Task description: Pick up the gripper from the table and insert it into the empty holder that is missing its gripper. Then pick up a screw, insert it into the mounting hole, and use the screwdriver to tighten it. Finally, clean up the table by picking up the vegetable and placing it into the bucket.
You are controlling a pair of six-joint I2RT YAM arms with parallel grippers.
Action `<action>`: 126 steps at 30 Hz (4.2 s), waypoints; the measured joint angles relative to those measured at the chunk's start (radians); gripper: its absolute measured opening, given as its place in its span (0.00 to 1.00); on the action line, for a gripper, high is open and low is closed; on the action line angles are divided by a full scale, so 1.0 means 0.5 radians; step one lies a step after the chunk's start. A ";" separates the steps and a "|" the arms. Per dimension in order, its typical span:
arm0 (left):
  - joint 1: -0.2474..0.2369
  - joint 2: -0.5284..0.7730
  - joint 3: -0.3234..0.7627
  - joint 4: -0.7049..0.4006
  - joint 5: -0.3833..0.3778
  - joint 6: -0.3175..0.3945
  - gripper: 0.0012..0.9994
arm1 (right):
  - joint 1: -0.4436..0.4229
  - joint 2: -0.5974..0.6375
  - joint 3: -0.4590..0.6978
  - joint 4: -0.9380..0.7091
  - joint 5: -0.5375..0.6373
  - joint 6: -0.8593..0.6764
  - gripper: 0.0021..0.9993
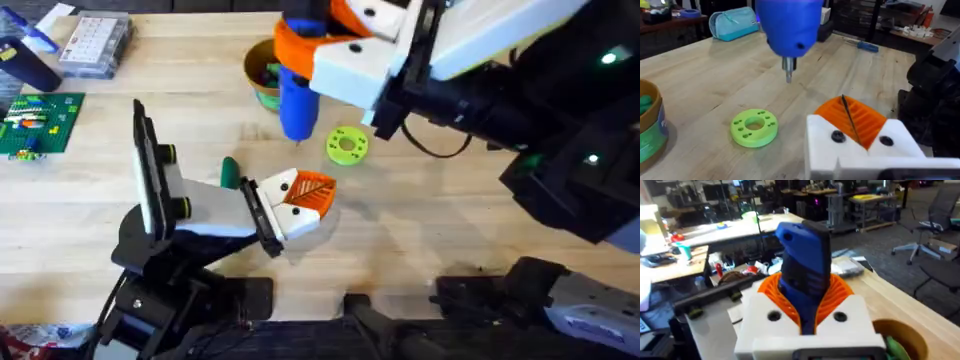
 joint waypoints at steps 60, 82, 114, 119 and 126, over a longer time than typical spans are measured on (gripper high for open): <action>0.000 0.000 0.000 0.000 -0.001 0.000 0.01 | 0.205 0.050 0.154 -0.241 -0.133 0.067 0.09; 0.000 0.000 0.000 0.000 -0.002 0.000 0.01 | 0.206 0.105 0.154 -0.269 -0.134 0.066 0.09; 0.000 0.000 0.000 -0.007 -0.002 0.000 0.01 | 0.206 0.105 0.154 -0.312 -0.134 0.018 0.09; 0.000 0.000 0.000 -0.007 -0.002 0.000 0.01 | 0.206 0.105 0.154 -0.313 -0.134 0.018 0.09; 0.000 0.000 0.000 -0.007 -0.002 0.000 0.01 | 0.206 0.106 0.154 -0.315 -0.134 0.018 0.09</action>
